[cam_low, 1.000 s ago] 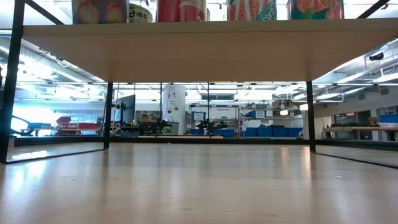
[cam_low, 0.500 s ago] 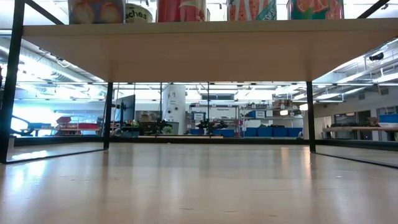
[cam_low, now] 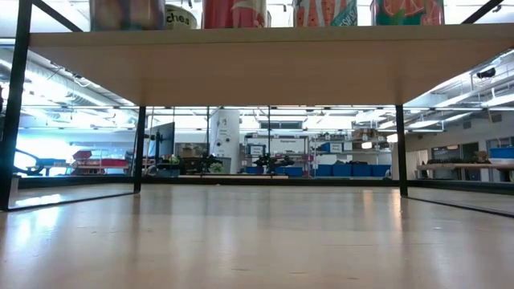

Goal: Pick and place cans onto a shelf
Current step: Put the large canned peaches on the shelf

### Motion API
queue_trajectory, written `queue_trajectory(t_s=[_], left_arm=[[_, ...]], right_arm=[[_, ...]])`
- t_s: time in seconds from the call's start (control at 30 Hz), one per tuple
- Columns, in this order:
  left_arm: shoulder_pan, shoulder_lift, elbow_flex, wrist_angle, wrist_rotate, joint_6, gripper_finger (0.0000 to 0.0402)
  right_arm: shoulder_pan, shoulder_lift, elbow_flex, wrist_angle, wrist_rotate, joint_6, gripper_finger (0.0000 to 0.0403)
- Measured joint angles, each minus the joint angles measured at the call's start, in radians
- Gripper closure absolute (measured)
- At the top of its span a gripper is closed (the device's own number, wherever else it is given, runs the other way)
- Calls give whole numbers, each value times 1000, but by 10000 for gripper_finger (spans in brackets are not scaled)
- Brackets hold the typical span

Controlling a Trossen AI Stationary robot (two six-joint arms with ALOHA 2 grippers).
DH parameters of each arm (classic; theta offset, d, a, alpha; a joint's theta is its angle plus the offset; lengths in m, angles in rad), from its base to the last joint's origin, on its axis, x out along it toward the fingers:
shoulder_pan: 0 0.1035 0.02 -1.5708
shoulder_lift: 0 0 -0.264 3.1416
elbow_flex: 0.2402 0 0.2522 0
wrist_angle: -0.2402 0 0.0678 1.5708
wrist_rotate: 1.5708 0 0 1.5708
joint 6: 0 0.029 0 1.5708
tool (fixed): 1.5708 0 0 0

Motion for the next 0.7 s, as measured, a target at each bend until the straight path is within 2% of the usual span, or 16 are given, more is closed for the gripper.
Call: queue_trajectory(t_s=[0.2,0.5,0.7], left_arm=[[0,0,0,-1,-5,-2,53],[7,-22,4,-13,-80,-32,52],[7,-35,89,-105,-162,-108,52]], right_arm=[[2,0,0,0,0,19,345],[4,0,0,0,-1,18,345],[4,0,0,0,-3,17,345]])
